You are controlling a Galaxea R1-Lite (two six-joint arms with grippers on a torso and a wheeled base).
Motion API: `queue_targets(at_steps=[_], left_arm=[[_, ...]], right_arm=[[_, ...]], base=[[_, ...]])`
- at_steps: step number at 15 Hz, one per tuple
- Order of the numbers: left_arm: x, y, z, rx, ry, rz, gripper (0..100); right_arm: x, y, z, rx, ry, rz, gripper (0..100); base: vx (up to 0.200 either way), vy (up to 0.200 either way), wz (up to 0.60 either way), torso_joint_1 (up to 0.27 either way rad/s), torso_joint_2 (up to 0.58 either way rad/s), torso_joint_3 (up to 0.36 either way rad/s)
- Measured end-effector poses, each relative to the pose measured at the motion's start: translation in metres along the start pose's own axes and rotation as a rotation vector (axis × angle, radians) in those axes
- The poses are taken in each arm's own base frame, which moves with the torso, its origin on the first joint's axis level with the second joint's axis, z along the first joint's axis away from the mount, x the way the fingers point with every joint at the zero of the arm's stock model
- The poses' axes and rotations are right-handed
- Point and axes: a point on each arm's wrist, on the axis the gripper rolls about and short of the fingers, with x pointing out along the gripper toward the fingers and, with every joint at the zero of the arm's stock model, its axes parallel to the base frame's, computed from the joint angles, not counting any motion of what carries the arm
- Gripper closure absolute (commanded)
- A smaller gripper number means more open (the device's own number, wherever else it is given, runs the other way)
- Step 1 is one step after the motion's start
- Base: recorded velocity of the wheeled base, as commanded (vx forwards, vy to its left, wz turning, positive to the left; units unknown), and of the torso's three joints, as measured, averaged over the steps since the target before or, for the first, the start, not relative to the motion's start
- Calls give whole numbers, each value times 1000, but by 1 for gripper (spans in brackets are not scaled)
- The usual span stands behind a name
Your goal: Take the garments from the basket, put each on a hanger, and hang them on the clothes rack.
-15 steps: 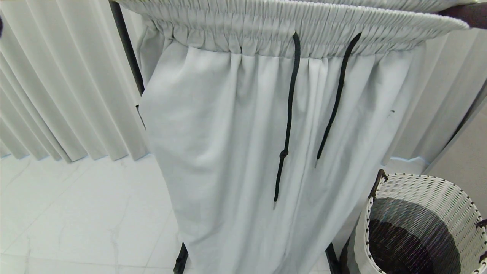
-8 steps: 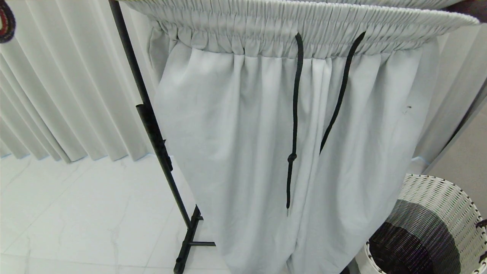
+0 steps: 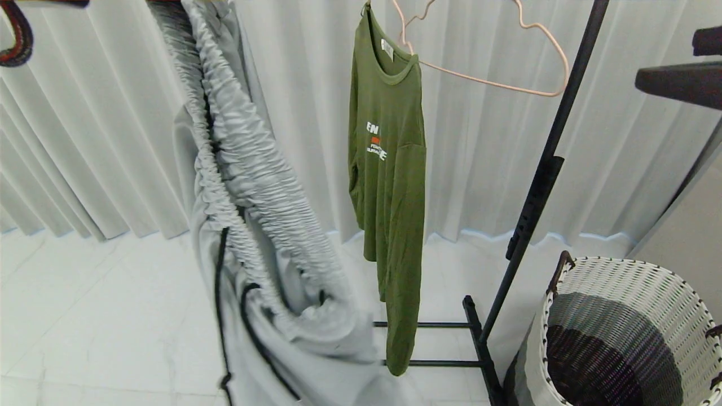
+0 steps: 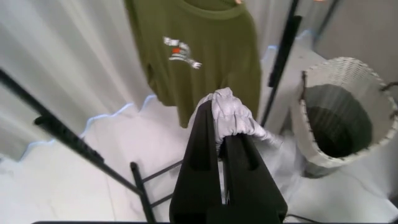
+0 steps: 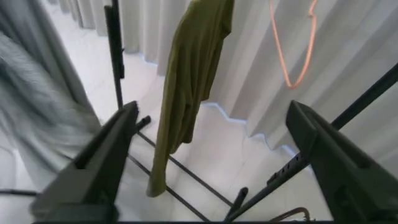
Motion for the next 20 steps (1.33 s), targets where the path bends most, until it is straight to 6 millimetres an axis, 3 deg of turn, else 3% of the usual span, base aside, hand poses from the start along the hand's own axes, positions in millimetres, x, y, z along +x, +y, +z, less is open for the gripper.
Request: queue_targets(at_steps=[3,6,10,20], left_arm=[[0,6,-4,24,18,30,100],[-4,8,-13,85,46,35,100],[-6,16,-26,95,93,75,100],[-36,34,-55,121,147,199,100]], right_arm=[[-4,-7,-9,-26,79,-69,0],[-3,-28,-32,-114,294,-348,0],[0,-43,-58,-198,447,-486,0],[5,-45,-67,-120,355,-503,0]], base=[[0,0,0,0,0,0],[0,0,0,0,0,0],[0,0,0,0,0,0],[0,0,0,1,-5,-3]])
